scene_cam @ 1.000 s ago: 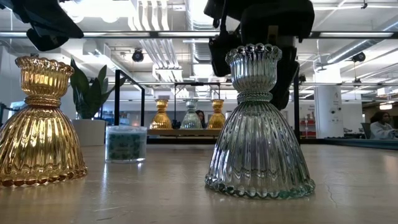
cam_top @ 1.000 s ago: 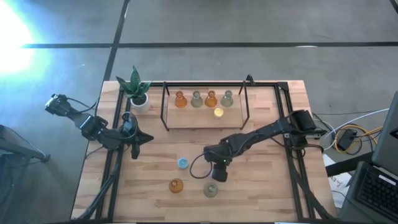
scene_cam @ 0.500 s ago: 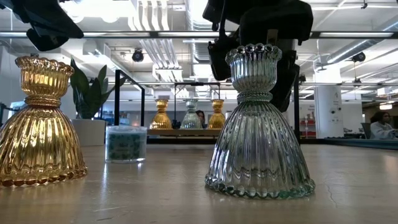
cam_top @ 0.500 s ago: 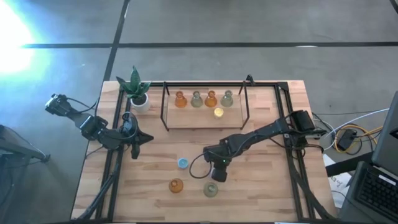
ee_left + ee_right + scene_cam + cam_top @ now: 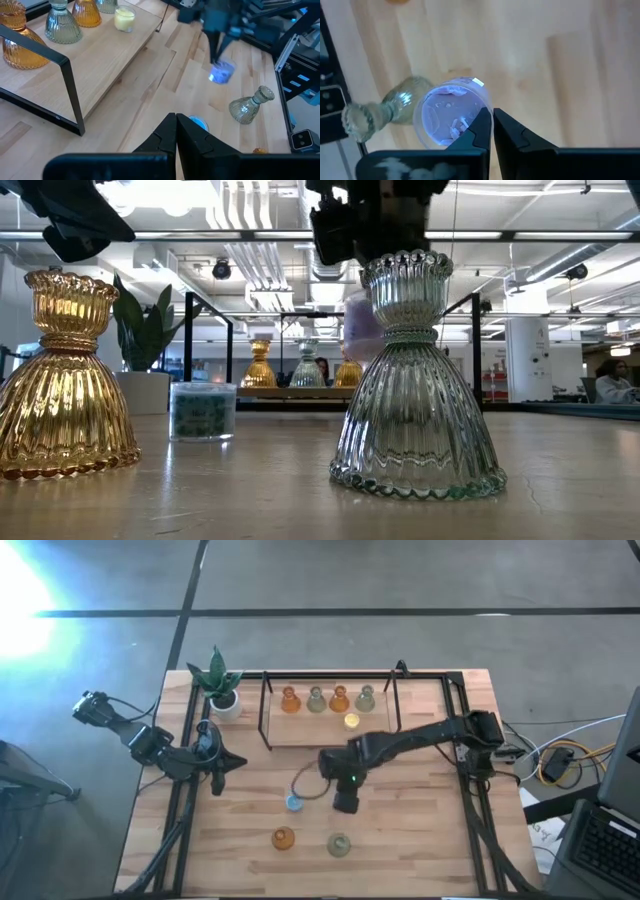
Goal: Pick & Place candle stick holders
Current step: Put the purple candle on the shelf
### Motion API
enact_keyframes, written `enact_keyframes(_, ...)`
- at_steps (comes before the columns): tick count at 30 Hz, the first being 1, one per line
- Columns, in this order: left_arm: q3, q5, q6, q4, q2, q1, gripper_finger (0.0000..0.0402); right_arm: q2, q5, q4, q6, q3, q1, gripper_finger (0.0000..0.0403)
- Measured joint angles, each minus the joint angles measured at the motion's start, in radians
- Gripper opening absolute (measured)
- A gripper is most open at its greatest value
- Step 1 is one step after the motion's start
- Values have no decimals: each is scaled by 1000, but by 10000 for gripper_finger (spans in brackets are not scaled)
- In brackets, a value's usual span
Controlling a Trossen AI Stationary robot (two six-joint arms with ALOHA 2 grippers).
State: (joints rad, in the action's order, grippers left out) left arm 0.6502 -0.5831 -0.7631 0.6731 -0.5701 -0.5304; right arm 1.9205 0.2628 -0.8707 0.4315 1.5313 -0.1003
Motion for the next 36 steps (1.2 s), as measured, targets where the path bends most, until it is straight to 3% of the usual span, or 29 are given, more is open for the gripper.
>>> enact_keyframes(19,0,-4,-1,0,0,0,12,42,-29,-104,-233,251,316,8)
enact_keyframes(36,0,-22,1,0,0,0,12,291,-162,-256,-485,518,453,8)
